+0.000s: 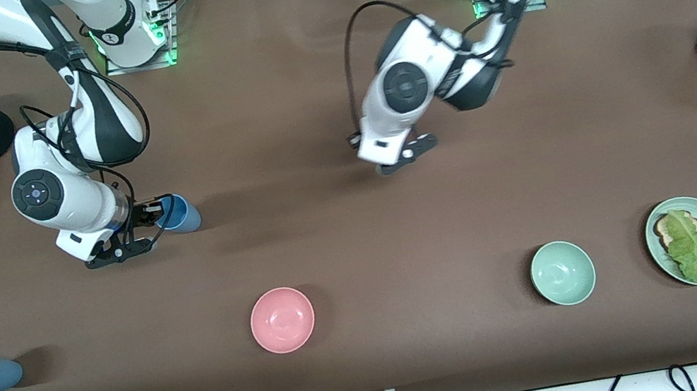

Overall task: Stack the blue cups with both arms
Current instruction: 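Carry the blue cup to mid-table and set it upright with the left gripper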

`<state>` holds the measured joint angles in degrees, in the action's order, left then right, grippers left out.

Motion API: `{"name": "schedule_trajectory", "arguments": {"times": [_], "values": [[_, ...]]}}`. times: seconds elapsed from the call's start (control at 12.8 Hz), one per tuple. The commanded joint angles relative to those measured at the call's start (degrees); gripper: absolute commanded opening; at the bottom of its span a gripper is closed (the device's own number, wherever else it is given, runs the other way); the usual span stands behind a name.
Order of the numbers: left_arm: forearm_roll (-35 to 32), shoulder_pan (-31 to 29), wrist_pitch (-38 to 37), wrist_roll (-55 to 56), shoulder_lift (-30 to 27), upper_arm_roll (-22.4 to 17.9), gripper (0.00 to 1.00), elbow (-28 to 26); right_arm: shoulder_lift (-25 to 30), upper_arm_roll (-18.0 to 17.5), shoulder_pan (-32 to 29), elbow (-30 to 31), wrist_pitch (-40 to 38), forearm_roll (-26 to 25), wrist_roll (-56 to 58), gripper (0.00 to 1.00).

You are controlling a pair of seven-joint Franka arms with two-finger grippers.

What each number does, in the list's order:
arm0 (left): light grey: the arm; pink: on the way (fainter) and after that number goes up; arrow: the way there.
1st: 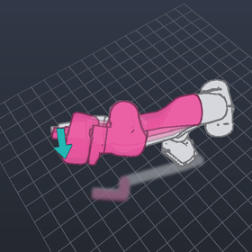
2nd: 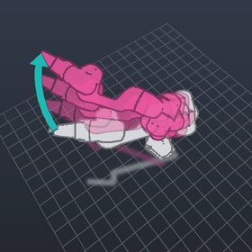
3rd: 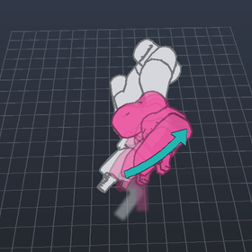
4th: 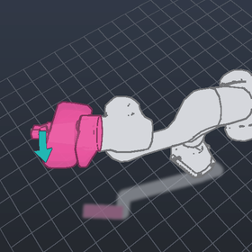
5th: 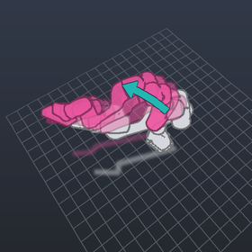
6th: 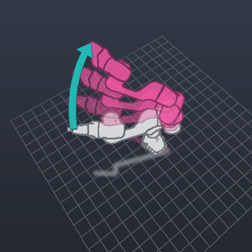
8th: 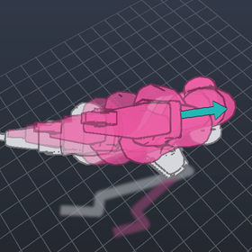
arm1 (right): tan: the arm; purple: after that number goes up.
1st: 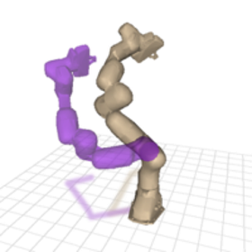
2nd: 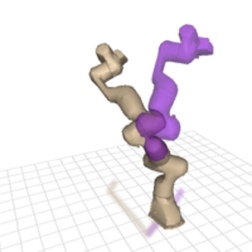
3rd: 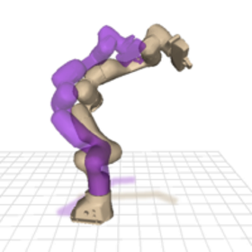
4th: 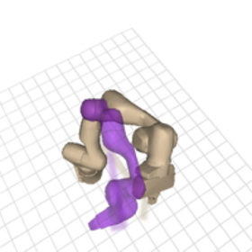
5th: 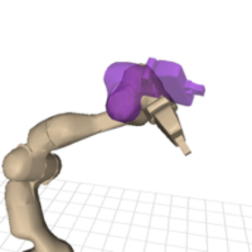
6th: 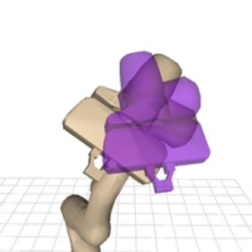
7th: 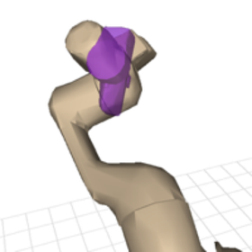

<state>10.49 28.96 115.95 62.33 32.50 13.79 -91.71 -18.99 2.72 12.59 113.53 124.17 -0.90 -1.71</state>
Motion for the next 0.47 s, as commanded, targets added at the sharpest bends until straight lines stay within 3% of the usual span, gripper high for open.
{"name": "schedule_trajectory", "arguments": {"times": [0.0,0.08,0.16,0.23,0.39], "values": [[1.37,-0.48,-1.52,1.48,6.33,-0.87,0.0,9.6,0.53,-0.43,-0.11,-0.32,-1.3,0.29,-0.58,0.2],[1.63,-0.13,-1.52,2.79,7.48,-0.87,0.0,11.27,0.62,-0.43,-0.11,-0.67,-2.17,0.29,-0.4,0.4],[1.55,0.13,-1.52,3.24,8.88,-0.96,0.0,12.94,1.05,-0.35,-0.11,-1.81,-3.57,0.29,0.03,0.48],[1.55,0.22,-1.08,3.33,10.2,-0.96,0.0,14.18,1.15,-0.35,-0.11,-2.69,-5.94,0.29,-0.49,0.54],[1.55,0.39,1.02,3.42,10.74,-0.96,0.0,14.28,0.89,-0.43,-0.11,-3.23,-6.76,0.29,-1.01,0.57]]}}
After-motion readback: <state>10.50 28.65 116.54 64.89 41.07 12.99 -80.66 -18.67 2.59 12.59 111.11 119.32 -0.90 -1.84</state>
